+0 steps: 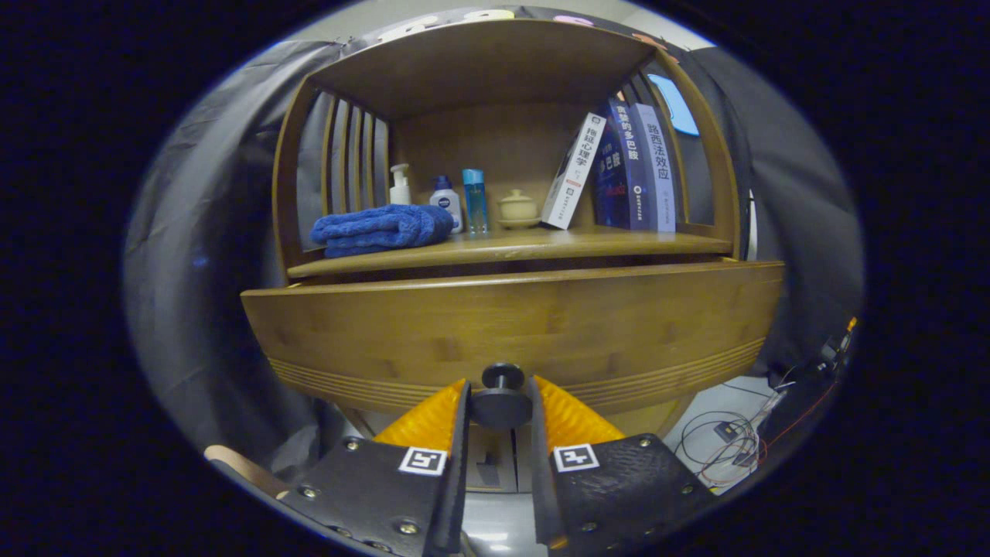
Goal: Pull open the drawer, take out the items inside it, and place them on the countertop above the cabinet.
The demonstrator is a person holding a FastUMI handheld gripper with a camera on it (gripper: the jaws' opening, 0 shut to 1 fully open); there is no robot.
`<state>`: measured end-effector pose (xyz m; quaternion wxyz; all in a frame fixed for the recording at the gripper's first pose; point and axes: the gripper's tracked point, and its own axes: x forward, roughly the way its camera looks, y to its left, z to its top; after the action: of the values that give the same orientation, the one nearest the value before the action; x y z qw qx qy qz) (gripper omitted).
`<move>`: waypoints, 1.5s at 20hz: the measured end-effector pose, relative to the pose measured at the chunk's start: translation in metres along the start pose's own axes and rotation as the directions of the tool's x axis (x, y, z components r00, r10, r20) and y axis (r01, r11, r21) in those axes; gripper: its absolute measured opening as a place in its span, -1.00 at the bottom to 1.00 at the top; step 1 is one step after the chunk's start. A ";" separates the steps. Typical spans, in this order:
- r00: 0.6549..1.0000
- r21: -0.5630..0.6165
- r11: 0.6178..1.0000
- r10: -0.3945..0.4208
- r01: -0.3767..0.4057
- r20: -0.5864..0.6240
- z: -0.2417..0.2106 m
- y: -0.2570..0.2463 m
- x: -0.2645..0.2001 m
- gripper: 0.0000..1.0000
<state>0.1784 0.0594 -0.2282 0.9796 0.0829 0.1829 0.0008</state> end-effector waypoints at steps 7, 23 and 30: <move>0.999 -0.006 1.000 0.017 -0.017 -0.034 -0.015 0.002 -0.047 -0.28; 0.992 -0.071 0.997 -0.038 0.029 -0.124 -0.049 -0.012 -0.130 -0.30; 0.993 0.004 0.997 -0.072 0.073 -0.088 -0.040 -0.040 -0.161 -0.96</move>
<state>0.0124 0.0211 -0.2140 0.9697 0.0798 0.2288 -0.0319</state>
